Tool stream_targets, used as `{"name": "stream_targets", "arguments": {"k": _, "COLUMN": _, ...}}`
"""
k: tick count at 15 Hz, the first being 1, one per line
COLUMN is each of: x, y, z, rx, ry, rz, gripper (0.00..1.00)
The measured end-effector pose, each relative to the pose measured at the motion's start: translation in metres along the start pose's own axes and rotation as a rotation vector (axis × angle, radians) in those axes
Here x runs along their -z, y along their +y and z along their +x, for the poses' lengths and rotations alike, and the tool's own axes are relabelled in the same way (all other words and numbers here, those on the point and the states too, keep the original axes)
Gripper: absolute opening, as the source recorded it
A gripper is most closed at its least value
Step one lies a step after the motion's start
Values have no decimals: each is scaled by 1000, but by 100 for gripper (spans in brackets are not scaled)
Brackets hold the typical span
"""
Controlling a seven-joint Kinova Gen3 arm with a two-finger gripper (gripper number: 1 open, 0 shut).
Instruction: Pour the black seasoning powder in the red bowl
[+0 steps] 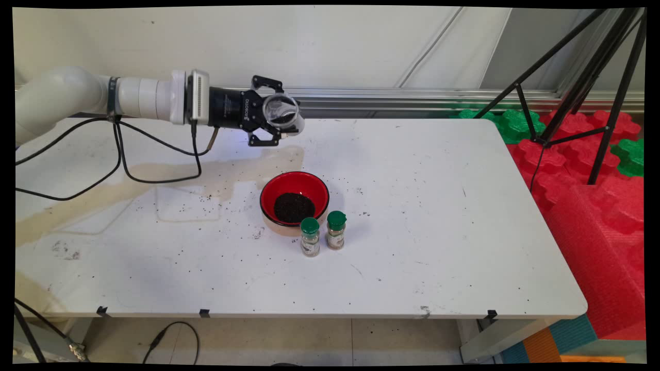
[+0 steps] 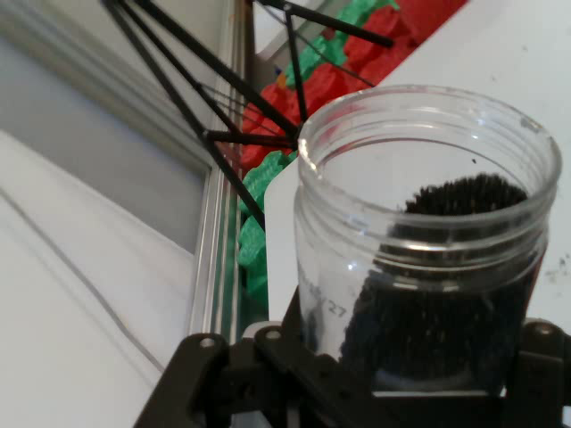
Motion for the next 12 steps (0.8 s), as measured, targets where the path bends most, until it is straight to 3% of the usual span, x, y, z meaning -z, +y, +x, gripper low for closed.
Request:
{"name": "stream_targets", "arguments": {"k": 9, "x": 2, "y": -14, "z": -9, "rx": 361, "ry": 31, "rz": 64, "gripper": 0}}
{"name": "stream_targets", "arguments": {"k": 12, "x": 1, "y": -17, "z": -16, "rx": 522, "ry": 41, "rz": 93, "gripper": 0}}
